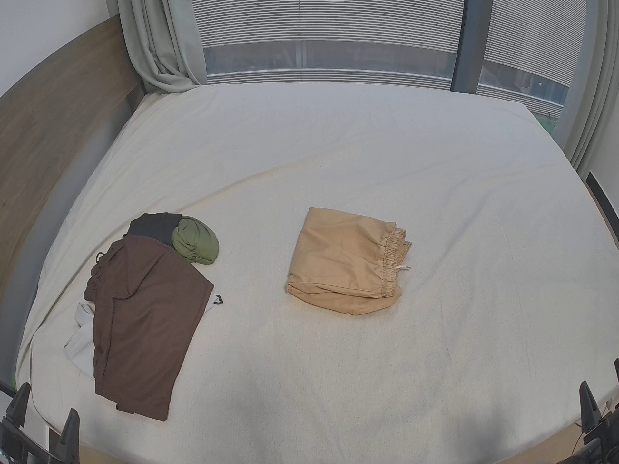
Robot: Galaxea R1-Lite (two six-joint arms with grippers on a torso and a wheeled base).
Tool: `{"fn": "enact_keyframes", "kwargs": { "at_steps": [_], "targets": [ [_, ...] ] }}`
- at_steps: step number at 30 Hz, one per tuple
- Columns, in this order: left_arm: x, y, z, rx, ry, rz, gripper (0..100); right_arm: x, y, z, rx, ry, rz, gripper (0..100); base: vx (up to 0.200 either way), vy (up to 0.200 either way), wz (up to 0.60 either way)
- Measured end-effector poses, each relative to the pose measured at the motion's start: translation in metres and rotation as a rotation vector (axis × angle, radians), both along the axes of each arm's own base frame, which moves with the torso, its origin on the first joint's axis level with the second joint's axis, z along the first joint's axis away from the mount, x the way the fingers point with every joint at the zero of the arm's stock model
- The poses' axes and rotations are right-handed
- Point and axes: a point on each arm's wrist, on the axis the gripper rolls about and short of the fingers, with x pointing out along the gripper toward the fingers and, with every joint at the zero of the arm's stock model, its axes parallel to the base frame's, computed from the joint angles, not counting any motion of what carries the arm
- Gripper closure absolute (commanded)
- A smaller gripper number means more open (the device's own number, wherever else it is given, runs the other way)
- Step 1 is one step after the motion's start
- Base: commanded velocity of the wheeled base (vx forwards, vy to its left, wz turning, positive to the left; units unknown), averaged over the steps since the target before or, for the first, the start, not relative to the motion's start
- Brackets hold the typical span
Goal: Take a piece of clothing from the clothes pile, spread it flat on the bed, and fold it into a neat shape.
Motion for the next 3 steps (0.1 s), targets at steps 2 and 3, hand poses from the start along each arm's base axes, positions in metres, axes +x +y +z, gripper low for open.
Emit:
{"fn": "enact_keyframes", "kwargs": {
  "at_steps": [2, 3],
  "targets": [
    [0.0, 0.0, 0.0, 0.0, 0.0, 0.0, 0, 0.0, 0.0, 0.0, 0.001, 0.0, 0.0, 0, 0.0, 0.0, 0.0],
    [0.0, 0.0, 0.0, 0.0, 0.0, 0.0, 0, 0.0, 0.0, 0.0, 0.001, 0.0, 0.001, 0, 0.0, 0.0, 0.0]
  ]
}}
